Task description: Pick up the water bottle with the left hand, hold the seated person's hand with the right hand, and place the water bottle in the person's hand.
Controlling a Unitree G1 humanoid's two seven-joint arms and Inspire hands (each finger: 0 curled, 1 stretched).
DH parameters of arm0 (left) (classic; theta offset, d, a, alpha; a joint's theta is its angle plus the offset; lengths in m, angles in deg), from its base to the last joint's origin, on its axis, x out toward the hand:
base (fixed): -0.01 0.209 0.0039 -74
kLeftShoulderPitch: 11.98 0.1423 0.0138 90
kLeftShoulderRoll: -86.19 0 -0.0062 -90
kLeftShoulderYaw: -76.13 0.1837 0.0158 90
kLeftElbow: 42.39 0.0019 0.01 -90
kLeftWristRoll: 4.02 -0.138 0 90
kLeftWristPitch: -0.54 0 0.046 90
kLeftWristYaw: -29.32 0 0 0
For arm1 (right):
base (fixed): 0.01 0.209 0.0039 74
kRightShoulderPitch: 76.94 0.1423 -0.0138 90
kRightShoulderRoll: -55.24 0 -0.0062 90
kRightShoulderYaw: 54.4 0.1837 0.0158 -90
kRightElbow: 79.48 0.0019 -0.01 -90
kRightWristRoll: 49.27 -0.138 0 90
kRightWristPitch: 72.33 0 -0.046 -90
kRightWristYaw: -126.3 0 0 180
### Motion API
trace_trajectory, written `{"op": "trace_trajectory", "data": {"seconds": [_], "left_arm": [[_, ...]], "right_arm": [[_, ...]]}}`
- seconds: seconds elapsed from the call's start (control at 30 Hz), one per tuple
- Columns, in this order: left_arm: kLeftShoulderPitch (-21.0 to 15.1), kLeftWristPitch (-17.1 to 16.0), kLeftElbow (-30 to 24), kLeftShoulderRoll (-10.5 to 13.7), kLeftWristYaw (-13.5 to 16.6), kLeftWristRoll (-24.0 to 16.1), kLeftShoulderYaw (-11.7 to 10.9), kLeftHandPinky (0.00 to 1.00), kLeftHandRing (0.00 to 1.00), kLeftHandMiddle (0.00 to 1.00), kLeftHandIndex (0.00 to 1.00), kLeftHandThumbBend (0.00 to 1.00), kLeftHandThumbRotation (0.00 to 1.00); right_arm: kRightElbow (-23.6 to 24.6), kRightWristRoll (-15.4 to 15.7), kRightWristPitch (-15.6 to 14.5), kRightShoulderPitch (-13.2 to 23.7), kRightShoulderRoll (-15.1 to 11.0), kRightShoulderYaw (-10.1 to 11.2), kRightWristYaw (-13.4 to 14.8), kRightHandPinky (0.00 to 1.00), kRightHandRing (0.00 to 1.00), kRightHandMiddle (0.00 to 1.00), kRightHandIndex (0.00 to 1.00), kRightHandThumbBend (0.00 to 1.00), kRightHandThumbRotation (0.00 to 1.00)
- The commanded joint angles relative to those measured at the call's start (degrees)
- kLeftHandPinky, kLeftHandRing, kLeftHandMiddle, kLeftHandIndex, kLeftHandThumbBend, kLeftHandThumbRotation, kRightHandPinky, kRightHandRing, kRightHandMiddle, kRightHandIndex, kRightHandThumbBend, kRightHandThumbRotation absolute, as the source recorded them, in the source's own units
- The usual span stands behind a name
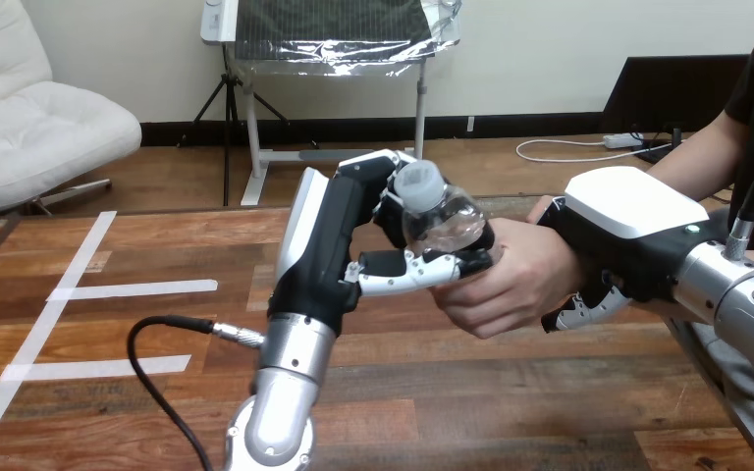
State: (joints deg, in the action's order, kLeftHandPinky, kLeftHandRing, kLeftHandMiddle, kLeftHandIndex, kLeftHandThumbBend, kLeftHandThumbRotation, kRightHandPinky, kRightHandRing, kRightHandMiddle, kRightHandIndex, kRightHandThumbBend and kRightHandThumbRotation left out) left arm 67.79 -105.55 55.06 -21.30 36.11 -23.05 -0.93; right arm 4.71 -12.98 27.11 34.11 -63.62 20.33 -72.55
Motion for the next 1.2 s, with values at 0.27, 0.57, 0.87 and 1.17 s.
{"op": "trace_trajectory", "data": {"seconds": [0.27, 0.57, 0.87, 1.17], "left_arm": [[-6.1, -1.1, -0.7, -4.1, 0.7, -1.5, 3.3, 0.32, 0.36, 0.40, 0.46, 0.61, 0.00], [-6.1, -1.8, -0.2, -4.1, 0.4, -1.2, 3.6, 0.31, 0.35, 0.40, 0.46, 0.61, 0.00], [-6.0, -1.1, -0.4, -4.1, 0.2, -1.5, 3.9, 0.31, 0.35, 0.40, 0.47, 0.60, 0.00], [-6.0, 0.4, -1.0, -2.8, -1.2, -3.0, 4.6, 0.38, 0.45, 0.50, 0.53, 0.63, 0.06]], "right_arm": [[4.0, 0.6, 1.1, 1.6, 1.4, 1.0, 0.3, 0.22, 0.28, 0.35, 0.36, 0.78, 0.00], [4.2, 1.7, 1.8, 1.4, 1.1, 0.9, 1.2, 0.22, 0.29, 0.36, 0.38, 0.79, 0.00], [5.3, 4.1, 1.1, 0.9, 0.8, 0.9, 1.1, 0.25, 0.33, 0.41, 0.44, 0.77, 0.00], [7.1, 3.9, -0.2, -0.2, 1.2, 1.6, 0.7, 0.38, 0.50, 0.60, 0.59, 0.82, 0.00]]}}
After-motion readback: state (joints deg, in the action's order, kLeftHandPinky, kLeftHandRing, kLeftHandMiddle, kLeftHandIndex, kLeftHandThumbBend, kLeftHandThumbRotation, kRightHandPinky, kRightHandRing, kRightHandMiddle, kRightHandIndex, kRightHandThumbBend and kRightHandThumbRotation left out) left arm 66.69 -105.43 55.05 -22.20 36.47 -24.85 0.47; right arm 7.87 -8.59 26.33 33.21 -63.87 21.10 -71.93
